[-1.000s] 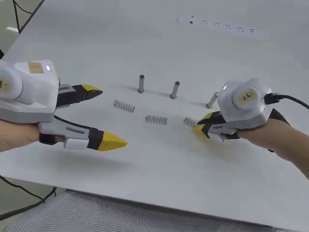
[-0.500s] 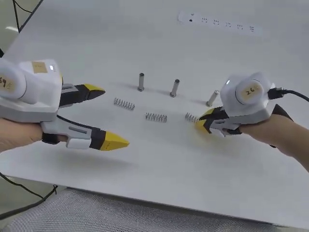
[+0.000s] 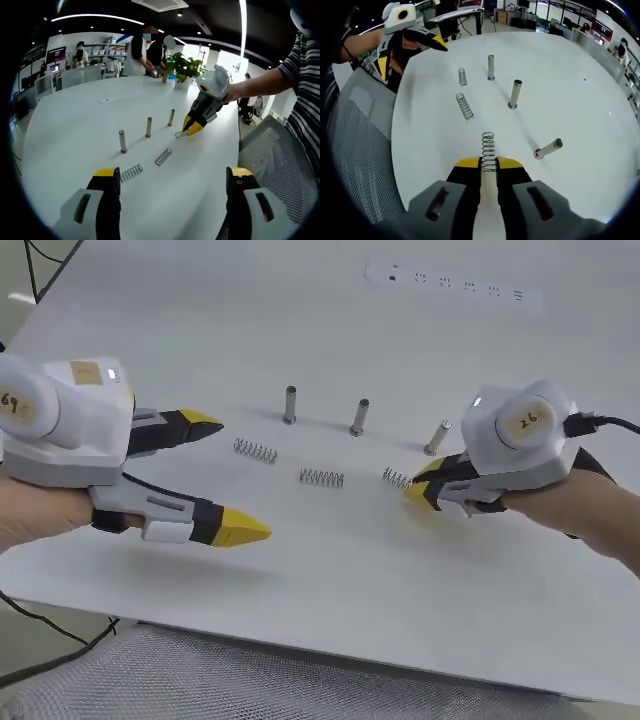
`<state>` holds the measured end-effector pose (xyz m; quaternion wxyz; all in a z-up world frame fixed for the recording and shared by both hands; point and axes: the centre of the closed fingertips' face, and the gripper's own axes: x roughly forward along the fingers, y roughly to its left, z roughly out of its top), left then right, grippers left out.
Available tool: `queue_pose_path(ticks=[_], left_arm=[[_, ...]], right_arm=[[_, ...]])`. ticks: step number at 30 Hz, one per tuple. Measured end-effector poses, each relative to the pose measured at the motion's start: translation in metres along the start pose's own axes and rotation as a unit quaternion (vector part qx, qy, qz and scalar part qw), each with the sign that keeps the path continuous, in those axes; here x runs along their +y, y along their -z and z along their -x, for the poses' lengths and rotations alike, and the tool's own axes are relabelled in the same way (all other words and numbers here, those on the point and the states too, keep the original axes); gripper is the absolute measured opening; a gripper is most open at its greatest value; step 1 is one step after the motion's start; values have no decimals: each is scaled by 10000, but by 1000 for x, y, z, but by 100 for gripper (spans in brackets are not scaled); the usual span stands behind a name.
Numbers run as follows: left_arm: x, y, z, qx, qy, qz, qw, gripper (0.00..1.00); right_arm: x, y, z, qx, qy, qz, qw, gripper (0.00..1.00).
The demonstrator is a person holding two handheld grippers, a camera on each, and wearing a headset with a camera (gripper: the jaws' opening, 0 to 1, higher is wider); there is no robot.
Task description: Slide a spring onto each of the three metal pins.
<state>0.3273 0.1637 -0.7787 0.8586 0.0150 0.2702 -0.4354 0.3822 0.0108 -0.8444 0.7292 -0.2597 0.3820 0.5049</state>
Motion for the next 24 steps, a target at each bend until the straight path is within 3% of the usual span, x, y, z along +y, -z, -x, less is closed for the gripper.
queue_pose_path(ticks=[13,24], left_arm=[[-10,-9,-13,4,212,-121,9997,85],[-18,-21,-29,-4,443,-303,9986,85]], right_arm=[[4,-3,13,-162,-19,-26,9999,12],[15,-23,34,-445,-126,244,9986,12]])
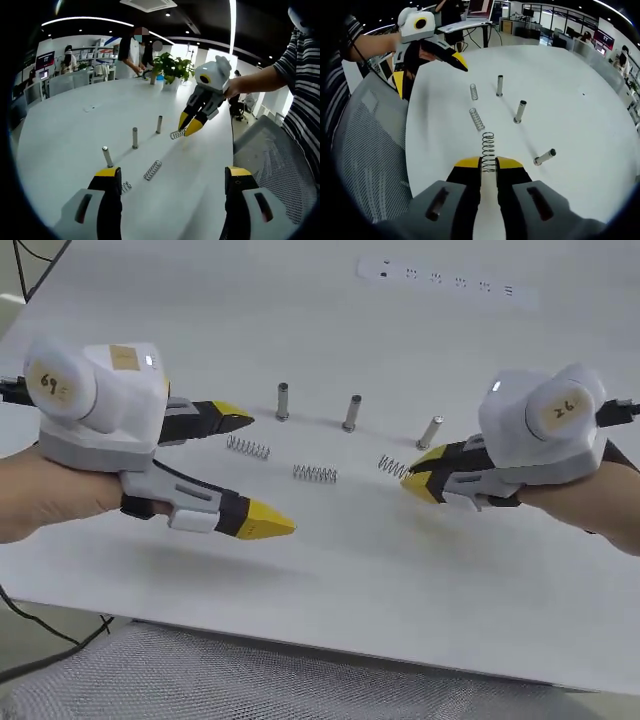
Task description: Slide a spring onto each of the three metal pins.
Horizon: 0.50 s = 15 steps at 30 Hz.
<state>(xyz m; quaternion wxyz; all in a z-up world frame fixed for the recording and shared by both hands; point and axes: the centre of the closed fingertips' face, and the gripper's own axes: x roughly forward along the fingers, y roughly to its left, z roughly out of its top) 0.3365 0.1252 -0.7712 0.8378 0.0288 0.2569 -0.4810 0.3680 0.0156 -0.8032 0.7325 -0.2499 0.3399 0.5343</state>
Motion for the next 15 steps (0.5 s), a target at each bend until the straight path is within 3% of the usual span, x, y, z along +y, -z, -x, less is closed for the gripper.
queue_pose_path(ticks=[5,9,15], left_arm=[[-1,-6,-8,-47,105,-114,9999,83],[-6,-9,-15,-117,279,-268,9992,75],[-16,-19,-27,-456,566,-604,9955,65]], right_arm=[[7,-11,4,-90,-66,174,9998,12],[14,-19,6,-136,-148,331,9992,12],[21,-28,6,-194,-233,495,9983,12]])
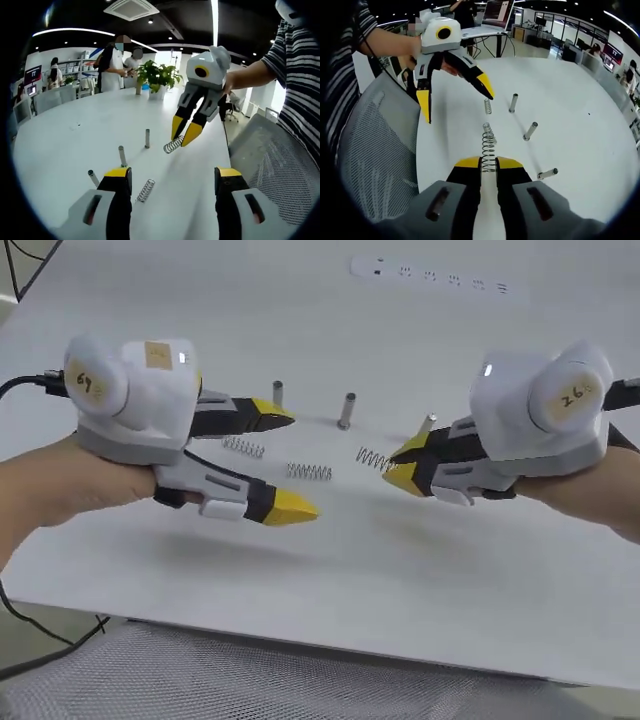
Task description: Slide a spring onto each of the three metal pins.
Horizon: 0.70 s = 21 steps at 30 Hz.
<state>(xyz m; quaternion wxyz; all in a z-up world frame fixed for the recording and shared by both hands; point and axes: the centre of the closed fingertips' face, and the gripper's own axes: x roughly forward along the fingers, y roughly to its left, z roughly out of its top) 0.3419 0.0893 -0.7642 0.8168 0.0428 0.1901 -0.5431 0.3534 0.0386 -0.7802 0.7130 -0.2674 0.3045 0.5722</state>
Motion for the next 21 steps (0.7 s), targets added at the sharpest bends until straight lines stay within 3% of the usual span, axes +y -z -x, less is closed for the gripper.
queue_pose_path(ticks=[3,8,21], left_arm=[[-3,-2,-7,-138,116,-65,9998,63],[-6,-1,-15,-198,286,-52,9994,59],[-14,-10,-20,-439,484,69,9978,42]], right_arm=[[4,-2,-1,5,-41,101,9999,12],[11,-5,0,-20,-119,197,9997,12],[22,-13,3,-104,-293,431,9986,12]])
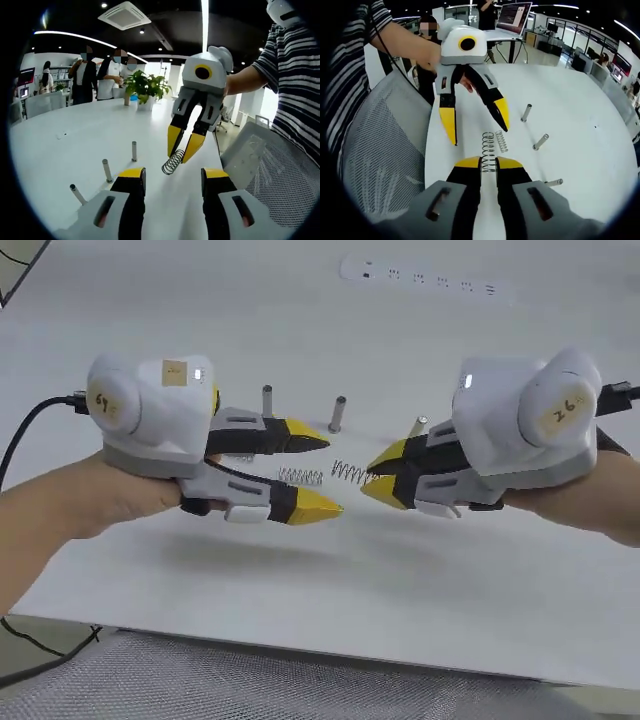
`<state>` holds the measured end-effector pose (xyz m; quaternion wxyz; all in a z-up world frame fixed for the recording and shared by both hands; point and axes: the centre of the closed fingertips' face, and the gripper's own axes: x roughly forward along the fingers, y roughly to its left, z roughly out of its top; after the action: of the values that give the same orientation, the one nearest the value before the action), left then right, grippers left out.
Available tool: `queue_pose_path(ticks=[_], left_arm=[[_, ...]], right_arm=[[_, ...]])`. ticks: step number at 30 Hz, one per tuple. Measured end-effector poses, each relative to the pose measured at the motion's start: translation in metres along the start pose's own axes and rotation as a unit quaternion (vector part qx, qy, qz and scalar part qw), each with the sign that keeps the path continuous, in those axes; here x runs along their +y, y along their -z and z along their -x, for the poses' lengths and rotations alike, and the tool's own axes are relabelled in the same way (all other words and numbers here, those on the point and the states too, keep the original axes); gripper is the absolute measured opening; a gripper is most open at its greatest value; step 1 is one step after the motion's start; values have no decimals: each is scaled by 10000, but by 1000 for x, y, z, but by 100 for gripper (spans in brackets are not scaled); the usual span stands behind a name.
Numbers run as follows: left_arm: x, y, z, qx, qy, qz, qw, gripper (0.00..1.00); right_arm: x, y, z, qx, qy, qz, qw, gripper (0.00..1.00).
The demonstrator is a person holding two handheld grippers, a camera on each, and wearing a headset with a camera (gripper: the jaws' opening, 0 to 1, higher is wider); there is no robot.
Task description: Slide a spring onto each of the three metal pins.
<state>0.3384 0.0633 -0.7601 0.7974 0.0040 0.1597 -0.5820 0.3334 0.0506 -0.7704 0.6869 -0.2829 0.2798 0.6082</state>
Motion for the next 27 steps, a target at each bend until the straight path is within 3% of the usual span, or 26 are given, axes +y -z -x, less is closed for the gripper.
queue_pose_path(ticks=[9,27], left_arm=[[0,-9,-4,-186,54,28,9998,30],[-8,-12,-7,-215,291,12,9993,14]], right_arm=[[5,-5,3,-11,-85,174,9998,12],[9,-11,6,-47,-161,326,9993,12]])
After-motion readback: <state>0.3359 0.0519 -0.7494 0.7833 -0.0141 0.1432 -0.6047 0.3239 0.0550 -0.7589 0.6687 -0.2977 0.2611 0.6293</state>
